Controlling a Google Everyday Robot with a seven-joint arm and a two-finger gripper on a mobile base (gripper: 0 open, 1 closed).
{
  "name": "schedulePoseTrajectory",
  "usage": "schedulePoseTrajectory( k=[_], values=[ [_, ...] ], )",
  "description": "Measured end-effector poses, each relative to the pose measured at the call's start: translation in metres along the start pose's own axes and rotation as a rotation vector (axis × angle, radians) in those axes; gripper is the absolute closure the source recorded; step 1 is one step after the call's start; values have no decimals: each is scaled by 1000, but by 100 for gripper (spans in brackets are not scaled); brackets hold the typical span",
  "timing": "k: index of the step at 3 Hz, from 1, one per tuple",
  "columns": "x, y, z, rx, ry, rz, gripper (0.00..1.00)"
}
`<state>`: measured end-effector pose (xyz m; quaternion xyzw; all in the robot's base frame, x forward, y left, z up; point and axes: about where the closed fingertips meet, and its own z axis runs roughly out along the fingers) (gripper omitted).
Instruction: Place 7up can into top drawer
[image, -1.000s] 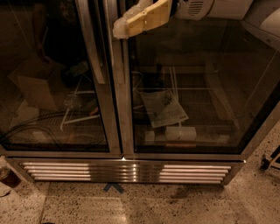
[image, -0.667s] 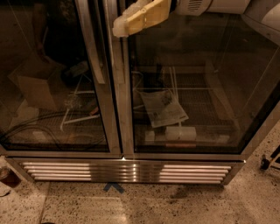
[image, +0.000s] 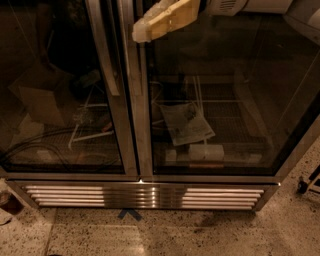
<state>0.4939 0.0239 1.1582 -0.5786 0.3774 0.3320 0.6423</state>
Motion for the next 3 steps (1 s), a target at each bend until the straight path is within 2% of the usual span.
schedulePoseTrajectory(
  k=[1, 2, 3],
  values=[
    [-6, 0, -11, 3, 36, -14, 0],
    [-24, 6, -22, -37, 106, -63, 0],
    [-42, 13, -29, -99, 178, -153, 0]
  ],
)
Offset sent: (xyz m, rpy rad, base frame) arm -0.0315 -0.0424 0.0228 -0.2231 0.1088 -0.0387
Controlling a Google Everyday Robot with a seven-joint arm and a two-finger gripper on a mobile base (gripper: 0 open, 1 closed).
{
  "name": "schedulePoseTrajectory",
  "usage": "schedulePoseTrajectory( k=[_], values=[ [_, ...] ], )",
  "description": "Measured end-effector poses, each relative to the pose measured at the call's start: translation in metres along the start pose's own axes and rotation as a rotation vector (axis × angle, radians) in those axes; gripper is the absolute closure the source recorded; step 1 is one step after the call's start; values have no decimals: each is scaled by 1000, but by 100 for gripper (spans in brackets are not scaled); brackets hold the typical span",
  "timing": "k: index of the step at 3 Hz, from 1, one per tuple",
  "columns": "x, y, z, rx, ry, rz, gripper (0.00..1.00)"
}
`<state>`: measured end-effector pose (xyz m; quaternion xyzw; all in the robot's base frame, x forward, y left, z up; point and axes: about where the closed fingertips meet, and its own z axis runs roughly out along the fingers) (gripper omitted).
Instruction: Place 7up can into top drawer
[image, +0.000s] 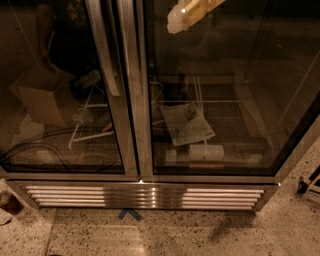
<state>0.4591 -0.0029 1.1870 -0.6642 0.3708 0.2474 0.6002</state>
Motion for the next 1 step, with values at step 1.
schedulePoseTrajectory(
  k=[1],
  values=[
    [-2, 1, 1, -4, 1, -49, 0]
  ],
)
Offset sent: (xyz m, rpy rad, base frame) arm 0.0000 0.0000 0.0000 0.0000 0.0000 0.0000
